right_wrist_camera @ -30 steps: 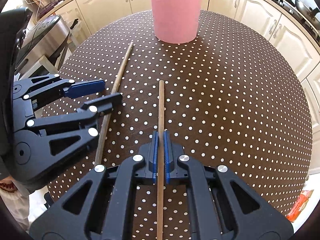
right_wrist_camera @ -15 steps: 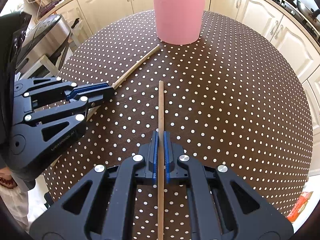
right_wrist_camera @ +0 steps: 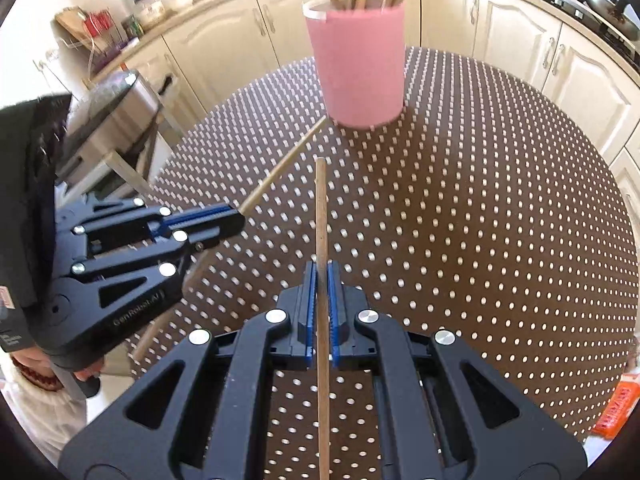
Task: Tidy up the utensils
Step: 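Lift both held chopsticks upright and carry them above the pink cup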
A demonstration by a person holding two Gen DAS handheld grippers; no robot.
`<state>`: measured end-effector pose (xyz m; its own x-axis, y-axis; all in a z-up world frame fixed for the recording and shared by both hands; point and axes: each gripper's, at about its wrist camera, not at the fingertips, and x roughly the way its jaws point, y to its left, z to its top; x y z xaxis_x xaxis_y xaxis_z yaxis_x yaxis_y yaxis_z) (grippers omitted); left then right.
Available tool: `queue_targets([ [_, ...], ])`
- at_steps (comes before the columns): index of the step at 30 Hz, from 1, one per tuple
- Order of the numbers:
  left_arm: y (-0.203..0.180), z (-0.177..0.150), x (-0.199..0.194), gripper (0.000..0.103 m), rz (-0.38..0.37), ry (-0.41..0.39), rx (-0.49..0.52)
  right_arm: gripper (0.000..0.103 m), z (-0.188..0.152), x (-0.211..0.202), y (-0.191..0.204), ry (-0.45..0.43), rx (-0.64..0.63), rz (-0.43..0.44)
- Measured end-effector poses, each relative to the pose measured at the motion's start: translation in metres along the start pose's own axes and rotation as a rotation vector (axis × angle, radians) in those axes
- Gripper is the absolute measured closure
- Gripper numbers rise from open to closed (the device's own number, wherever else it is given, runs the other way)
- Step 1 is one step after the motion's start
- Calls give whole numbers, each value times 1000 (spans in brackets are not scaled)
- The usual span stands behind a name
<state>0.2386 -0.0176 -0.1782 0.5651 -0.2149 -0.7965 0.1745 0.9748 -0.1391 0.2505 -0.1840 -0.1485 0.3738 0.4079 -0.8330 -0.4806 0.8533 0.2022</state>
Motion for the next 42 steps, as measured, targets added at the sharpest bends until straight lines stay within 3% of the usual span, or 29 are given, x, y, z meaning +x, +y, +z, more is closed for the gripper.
queue_targets([
  [10, -2, 3, -49, 97, -102, -226, -13, 97, 9, -52, 2, -172, 20, 34],
  [15, -12, -2, -68, 97, -200, -328, 24, 97, 13, -67, 7, -205, 8, 48],
  [18, -17, -6, -74, 97, -218, -359, 58, 97, 15, -67, 13, -212, -2, 51],
  [25, -31, -8, -69, 97, -210, -326, 94, 97, 15, -76, 22, -253, -34, 84],
  [42, -43, -4, -54, 97, -148, -292, 157, 97, 22, -94, 46, -300, -121, 56],
])
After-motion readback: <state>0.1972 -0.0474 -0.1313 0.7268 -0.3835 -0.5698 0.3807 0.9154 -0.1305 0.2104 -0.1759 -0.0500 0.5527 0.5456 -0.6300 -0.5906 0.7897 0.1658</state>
